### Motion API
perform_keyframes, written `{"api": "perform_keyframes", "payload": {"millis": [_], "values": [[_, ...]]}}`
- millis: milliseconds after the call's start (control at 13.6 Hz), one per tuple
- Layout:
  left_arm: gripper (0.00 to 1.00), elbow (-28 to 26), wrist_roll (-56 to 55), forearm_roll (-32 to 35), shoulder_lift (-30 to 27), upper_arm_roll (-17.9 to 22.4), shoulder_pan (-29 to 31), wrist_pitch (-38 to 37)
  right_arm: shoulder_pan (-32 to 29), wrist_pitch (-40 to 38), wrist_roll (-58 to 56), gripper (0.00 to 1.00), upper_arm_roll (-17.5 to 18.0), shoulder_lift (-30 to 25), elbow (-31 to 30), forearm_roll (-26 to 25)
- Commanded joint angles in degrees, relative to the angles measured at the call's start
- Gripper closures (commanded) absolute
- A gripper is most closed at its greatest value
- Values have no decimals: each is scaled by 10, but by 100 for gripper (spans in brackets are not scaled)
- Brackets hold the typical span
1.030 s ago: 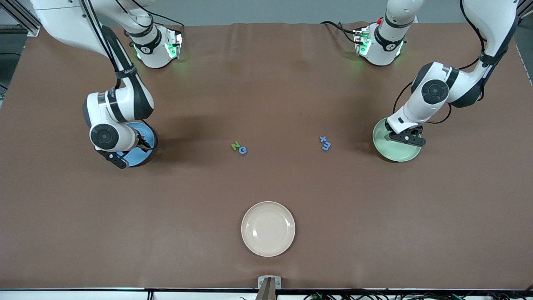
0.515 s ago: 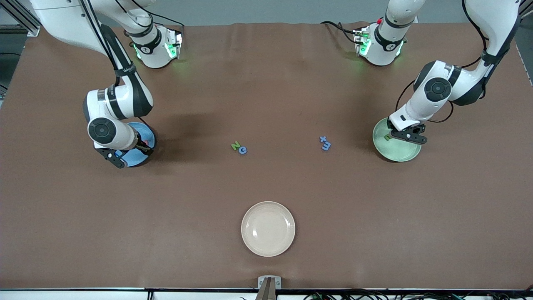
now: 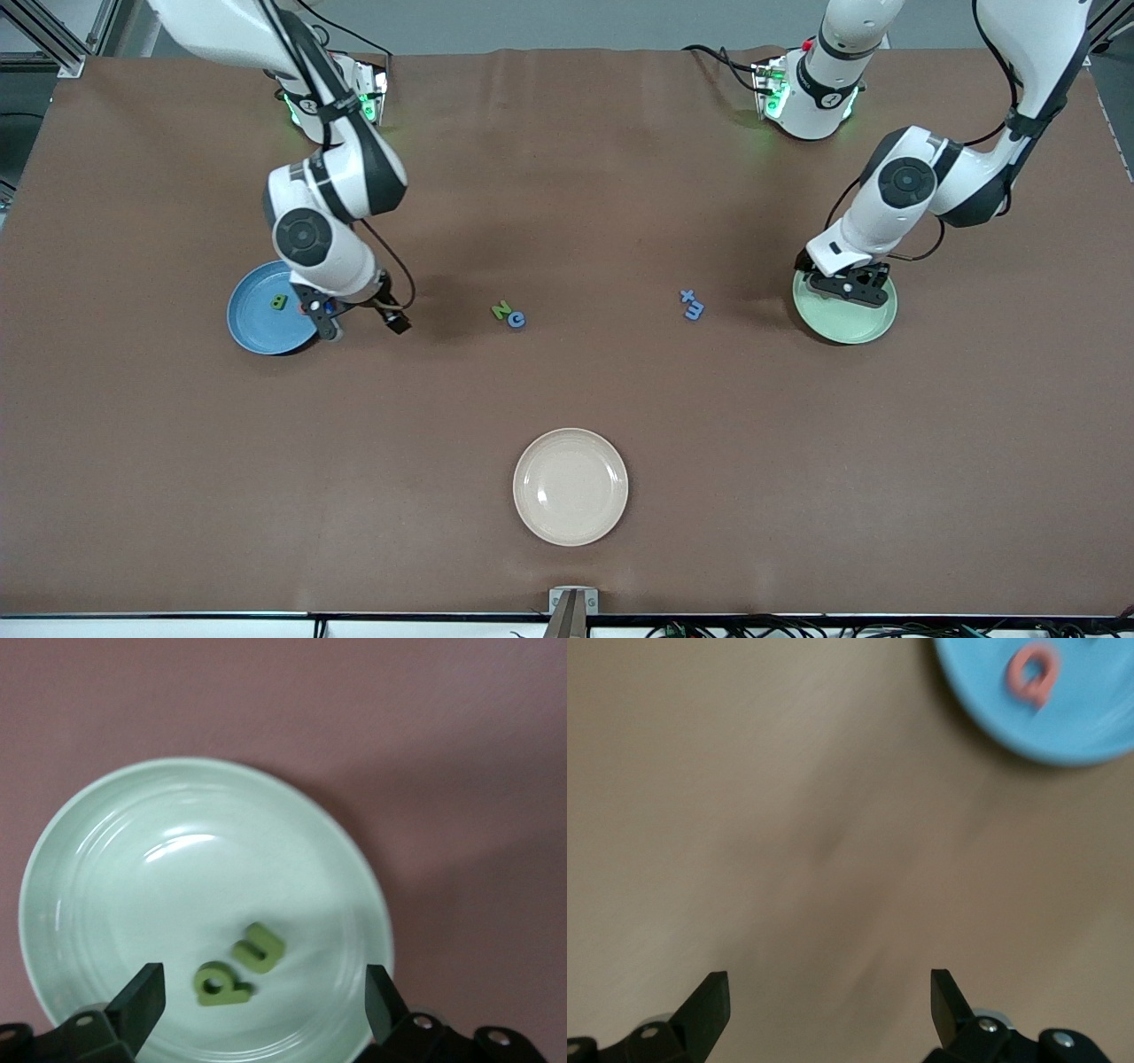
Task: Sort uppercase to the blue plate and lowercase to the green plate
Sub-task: 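Reach the left gripper to the blue x while the right gripper reaches the N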
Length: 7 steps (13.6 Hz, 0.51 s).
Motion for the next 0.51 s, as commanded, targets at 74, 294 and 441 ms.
{"api": "perform_keyframes", "payload": {"millis": [74,294,441], "values": [[1,28,-122,-4,10,-71,5,-24,56,76,118,0,-5,23,3,14],[1,71,-226,-27,46,-104,-20,-55,90,83,184,0,-5,44,19,14],[1,103,-291,-41,62,-104,-71,-78,121,82,214,0,-5,70,39,13]]}}
